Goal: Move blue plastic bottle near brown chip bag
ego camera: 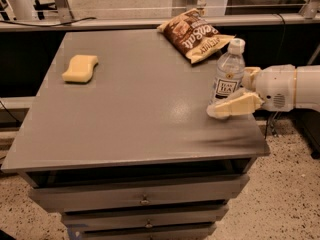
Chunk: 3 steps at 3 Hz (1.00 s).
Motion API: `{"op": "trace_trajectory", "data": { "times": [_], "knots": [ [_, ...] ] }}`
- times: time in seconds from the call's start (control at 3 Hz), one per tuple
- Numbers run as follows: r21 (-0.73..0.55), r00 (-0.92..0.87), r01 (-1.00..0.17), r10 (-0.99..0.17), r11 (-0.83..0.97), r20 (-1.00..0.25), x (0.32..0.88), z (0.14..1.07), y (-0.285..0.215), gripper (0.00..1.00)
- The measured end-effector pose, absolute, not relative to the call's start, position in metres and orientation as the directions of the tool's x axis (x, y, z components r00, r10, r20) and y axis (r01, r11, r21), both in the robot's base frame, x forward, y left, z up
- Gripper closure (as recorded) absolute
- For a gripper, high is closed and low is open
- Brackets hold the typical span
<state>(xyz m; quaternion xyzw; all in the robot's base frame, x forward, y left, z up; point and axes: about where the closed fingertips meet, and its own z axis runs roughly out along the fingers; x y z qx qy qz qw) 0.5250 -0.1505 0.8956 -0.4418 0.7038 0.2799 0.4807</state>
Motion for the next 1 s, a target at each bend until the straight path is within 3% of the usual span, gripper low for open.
{"op": "trace_trajectory", "data": {
  "times": [1.0],
  "knots": [
    [-0.095, -0.090, -0.874, -0.352, 0.476, -0.932, 0.542, 0.911, -0.151, 0.87]
  ]
}}
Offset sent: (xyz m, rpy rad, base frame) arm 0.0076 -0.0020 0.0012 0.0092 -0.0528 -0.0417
